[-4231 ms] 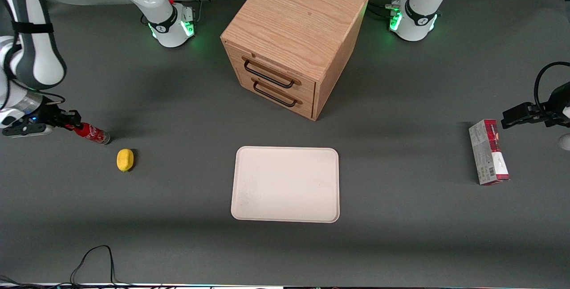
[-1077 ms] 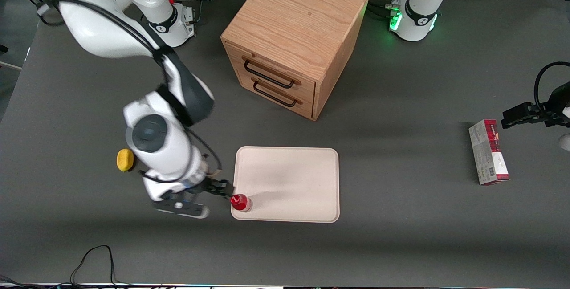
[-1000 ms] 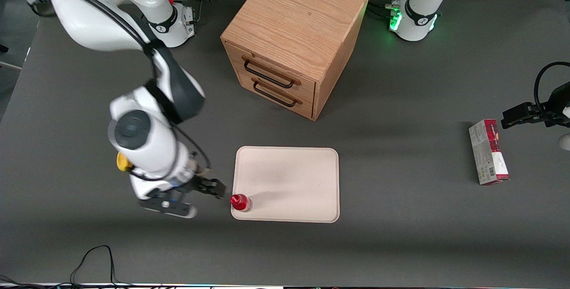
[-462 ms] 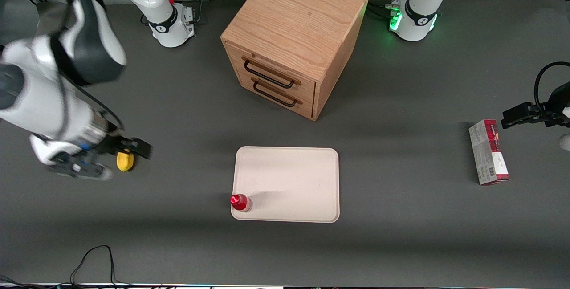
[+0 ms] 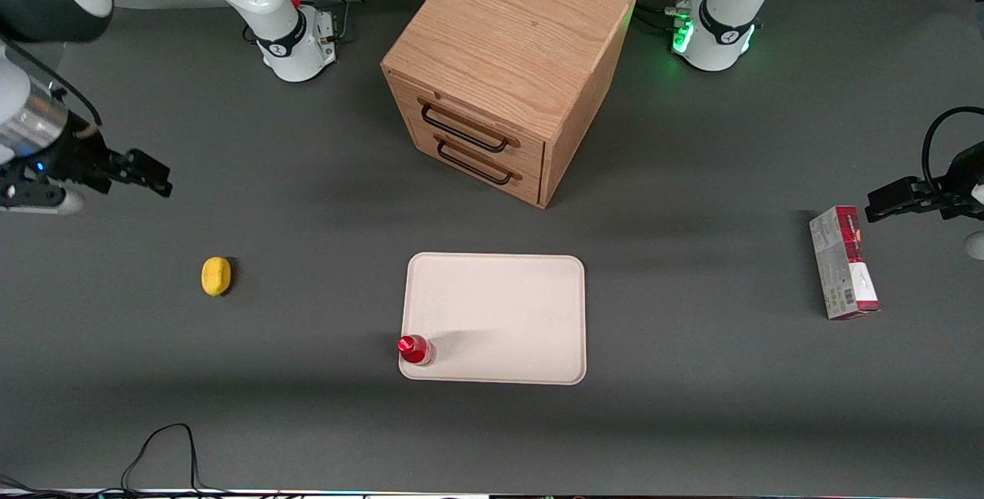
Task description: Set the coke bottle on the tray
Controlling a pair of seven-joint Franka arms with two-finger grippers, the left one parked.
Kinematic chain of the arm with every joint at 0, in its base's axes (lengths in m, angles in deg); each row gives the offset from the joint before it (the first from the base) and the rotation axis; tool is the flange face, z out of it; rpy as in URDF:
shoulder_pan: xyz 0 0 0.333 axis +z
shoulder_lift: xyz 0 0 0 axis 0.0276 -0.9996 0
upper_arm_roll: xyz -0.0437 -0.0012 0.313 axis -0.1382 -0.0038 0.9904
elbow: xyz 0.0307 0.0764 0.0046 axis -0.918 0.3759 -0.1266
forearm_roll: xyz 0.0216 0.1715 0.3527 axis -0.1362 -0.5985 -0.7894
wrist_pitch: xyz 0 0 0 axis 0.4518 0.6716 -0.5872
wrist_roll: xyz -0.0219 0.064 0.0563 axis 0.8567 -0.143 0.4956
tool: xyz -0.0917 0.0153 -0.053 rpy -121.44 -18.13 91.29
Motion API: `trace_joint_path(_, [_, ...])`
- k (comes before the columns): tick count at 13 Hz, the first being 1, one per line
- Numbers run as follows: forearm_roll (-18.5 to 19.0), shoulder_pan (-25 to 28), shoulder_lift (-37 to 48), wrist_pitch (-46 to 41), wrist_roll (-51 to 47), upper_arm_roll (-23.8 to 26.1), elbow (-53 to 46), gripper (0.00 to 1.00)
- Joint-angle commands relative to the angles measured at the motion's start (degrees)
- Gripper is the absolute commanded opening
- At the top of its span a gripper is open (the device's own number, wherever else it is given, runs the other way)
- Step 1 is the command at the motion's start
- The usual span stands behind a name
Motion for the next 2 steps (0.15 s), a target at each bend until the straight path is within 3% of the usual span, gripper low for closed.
trace_joint_path(1, [-1.5, 0.3, 2.7, -1.7, 2.8, -1.7, 1.5, 1.0])
trace_joint_path(2, [-1.5, 0.3, 2.5, -1.7, 2.8, -1.7, 1.2, 1.0])
